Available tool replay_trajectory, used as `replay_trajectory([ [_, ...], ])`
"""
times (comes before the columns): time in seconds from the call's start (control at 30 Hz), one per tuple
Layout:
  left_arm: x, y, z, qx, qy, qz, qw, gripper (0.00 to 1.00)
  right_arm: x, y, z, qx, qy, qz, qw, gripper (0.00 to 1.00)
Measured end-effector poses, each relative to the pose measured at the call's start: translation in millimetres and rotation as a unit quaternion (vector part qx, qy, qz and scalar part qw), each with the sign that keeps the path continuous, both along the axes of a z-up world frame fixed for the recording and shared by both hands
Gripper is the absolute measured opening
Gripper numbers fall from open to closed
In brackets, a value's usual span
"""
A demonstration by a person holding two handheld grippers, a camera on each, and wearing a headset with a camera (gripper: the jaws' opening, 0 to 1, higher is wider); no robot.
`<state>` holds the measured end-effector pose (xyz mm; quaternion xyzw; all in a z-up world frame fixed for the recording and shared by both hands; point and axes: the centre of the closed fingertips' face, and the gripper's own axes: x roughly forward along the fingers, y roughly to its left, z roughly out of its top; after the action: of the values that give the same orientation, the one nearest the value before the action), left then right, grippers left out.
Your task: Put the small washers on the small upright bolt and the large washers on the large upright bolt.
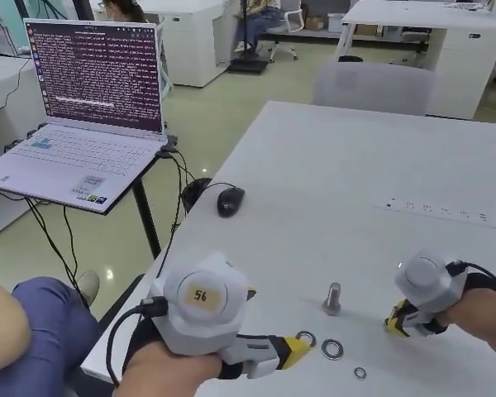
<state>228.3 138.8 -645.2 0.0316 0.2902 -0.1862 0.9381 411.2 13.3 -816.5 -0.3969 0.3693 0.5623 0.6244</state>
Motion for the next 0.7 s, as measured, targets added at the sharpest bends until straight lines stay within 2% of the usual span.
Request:
replay_trajectory([
  [0.3,-0.6,-3.0,-0.4,0.001,0.002,-0.005,1.0000,0.62,-0.8,-3.1,1.6,0.000,-0.001,-0.005,1.0000,0.20],
  [0.47,-0.7,-3.8,-0.3,0.001,0.001,-0.007,1.0000,0.62,0.9,-8.2,13.2,0.020,-0.009,-0.024,0.9995,0.25],
  [0.57,-1.3,-3.8,-0.1,0.001,0.001,-0.007,1.0000,0.62,-0.1,-13.7,21.8,0.047,-0.013,-0.050,0.9976,0.25],
  [0.7,-2.5,-3.8,-0.5,0.003,0.001,-0.009,1.0000,0.62,-8.1,-27.0,19.9,0.054,-0.017,-0.056,0.9968,0.26],
])
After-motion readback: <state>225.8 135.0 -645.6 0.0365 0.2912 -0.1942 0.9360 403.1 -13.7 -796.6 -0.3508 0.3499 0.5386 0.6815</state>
